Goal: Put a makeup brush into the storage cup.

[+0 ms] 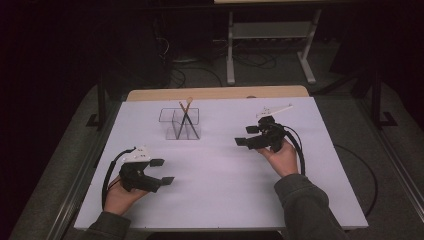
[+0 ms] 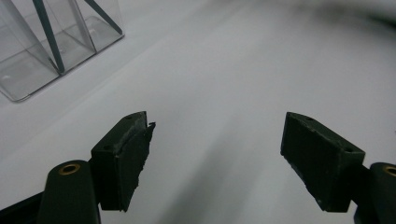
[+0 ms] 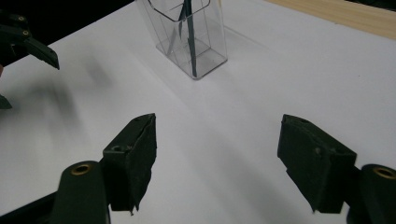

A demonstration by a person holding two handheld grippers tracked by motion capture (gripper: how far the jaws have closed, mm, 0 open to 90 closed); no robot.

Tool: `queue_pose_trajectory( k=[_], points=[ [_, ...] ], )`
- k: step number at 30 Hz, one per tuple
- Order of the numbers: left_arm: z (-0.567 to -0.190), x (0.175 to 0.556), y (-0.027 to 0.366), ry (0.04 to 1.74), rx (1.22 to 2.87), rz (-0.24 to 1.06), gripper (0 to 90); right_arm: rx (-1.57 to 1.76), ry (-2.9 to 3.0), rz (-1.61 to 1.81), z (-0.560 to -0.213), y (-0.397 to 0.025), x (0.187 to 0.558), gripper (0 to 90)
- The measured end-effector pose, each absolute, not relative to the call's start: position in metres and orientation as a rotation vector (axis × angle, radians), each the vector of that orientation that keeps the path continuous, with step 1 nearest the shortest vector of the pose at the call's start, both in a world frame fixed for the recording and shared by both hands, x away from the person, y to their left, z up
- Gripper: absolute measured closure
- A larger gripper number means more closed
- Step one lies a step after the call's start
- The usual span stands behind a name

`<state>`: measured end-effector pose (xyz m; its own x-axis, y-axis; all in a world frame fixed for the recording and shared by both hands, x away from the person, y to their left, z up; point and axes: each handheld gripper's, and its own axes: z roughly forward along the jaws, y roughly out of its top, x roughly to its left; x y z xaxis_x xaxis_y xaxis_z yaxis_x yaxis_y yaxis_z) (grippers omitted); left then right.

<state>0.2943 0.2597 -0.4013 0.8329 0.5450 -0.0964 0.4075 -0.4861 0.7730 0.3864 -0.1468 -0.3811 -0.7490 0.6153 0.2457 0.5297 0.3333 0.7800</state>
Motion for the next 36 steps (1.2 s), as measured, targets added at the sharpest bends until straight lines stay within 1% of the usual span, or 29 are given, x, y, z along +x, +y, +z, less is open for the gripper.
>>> queue_pose_trajectory(
  k=[18, 36],
  points=[
    [-0.398, 0.288, 0.259, 0.717, 2.091, 0.263, 21.0, 1.079, 2.441, 1.369, -0.386, -0.158, 0.369, 20.8],
    [-0.396, 0.280, 0.260, 0.753, 2.043, 0.343, 17.5, 1.081, 2.369, 1.367, -0.394, -0.178, 0.342, 17.1]
  ],
)
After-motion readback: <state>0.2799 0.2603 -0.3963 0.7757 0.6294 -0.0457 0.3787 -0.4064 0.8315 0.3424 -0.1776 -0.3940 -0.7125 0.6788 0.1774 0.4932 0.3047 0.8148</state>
